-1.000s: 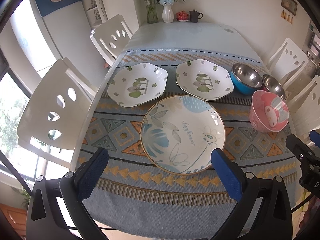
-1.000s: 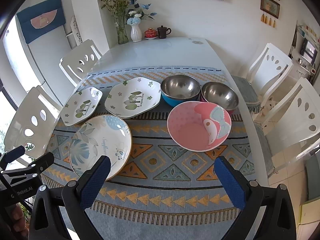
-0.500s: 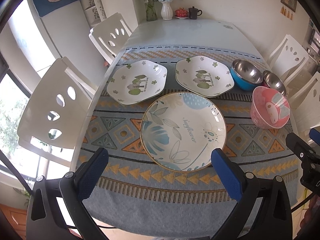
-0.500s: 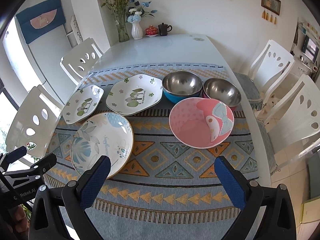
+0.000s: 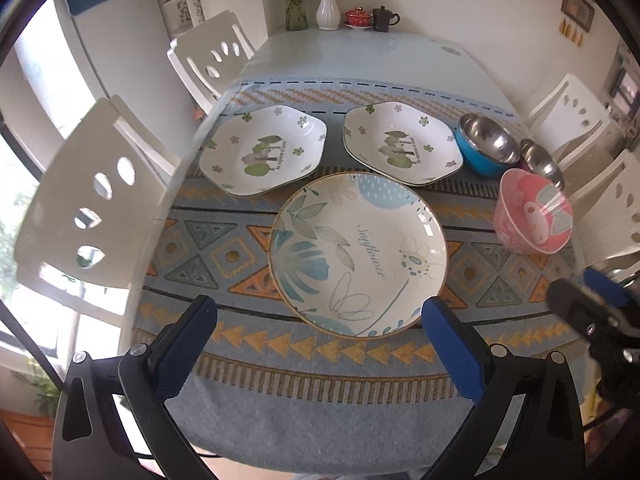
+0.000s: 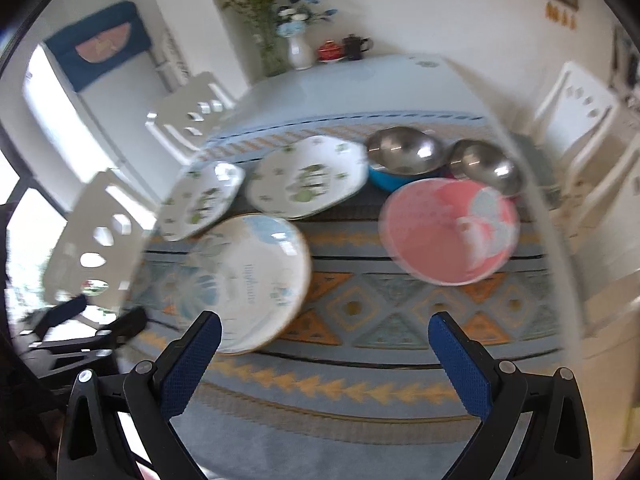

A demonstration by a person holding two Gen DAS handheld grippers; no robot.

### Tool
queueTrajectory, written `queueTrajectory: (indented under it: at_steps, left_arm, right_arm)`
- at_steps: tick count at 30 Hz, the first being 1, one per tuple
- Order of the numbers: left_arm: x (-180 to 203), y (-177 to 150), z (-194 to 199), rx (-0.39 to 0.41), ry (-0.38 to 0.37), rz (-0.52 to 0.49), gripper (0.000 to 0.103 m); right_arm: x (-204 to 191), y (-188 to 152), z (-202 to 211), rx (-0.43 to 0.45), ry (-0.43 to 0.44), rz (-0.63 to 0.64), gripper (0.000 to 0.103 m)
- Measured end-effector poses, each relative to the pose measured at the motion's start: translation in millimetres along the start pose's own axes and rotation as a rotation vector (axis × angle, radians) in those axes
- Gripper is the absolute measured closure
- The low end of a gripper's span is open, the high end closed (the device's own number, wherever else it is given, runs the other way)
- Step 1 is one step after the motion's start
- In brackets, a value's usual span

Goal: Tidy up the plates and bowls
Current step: 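Move both tools to the round Sunflower plate and grip its rim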

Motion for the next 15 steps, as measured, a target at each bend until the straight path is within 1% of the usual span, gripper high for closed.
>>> queueTrajectory:
  at_steps: [2, 3, 4, 5, 6, 7, 8, 9, 10, 12, 13, 15]
  left_arm:
    - [-7.1, 2.2, -5.5, 0.013, -0.03, 0.02, 0.001]
    - [-11.5, 4.1, -10.1, 0.022, -0.039, 0.029, 0.001]
    - [-16.1, 6.4, -15.3, 0.031, -0.039, 0.034, 0.001]
    - [-22.8, 7.4, -25.0, 0.019, -0.028, 0.04, 0.001]
    - [-27.2, 8.8, -33.4, 0.015, -0.016, 0.034, 0.004]
    - [-30.2, 8.7, -42.3, 0.0, -0.011, 0.024, 0.008]
    - [-32.8, 7.7, -55.8, -0.027, -0.012, 0.011, 0.01]
    - [-35.2, 8.1, -66.7, -0.038, -0.019, 0.003, 0.013]
    - [-36.3, 6.2, -76.2, -0.055, -0.036, 0.002, 0.015]
    - [-36.7, 3.4, -95.3, -0.077, -0.06, 0.003, 0.017]
    - [-37.8, 2.5, -102.9, -0.082, -0.062, -0.001, 0.021]
    - [-39.4, 2.1, -116.0, -0.091, -0.092, 0.013, 0.025]
  right_arm:
    - [-14.0, -4.0, -10.3, -0.017, 0.107, -0.008, 0.0]
    - [-18.1, -4.4, -13.6, -0.026, 0.131, -0.01, 0.0]
    - [-26.1, -8.0, -24.7, -0.053, 0.207, -0.027, 0.0]
    - [-29.7, -10.5, -31.0, -0.071, 0.251, -0.041, 0.0]
    - [-32.7, -12.7, -41.1, -0.09, 0.292, -0.057, 0.0]
    - [-33.5, -14.1, -48.8, -0.102, 0.305, -0.064, 0.0]
    - [-32.8, -15.3, -59.5, -0.118, 0.307, -0.066, 0.0]
    - [-34.0, -17.7, -77.6, -0.146, 0.294, -0.057, 0.0]
    - [-31.1, -19.0, -85.7, -0.159, 0.287, -0.048, 0.001]
    - [-32.3, -19.9, -103.3, -0.174, 0.287, -0.028, 0.006]
    - [-34.1, -19.8, -112.0, -0.175, 0.297, -0.023, 0.007]
    - [-34.2, -21.6, -126.1, -0.194, 0.296, -0.024, 0.01]
Point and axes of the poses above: each gripper's, at about its wrist camera, not at the fingertips, and z roughly against the way its jaws point, x to its right, y to its top, the point moved 10 cm from there along -z, roughly the way its jaws point, and after that the axes turned 2 degrees about -y, right-handed, at the moved point
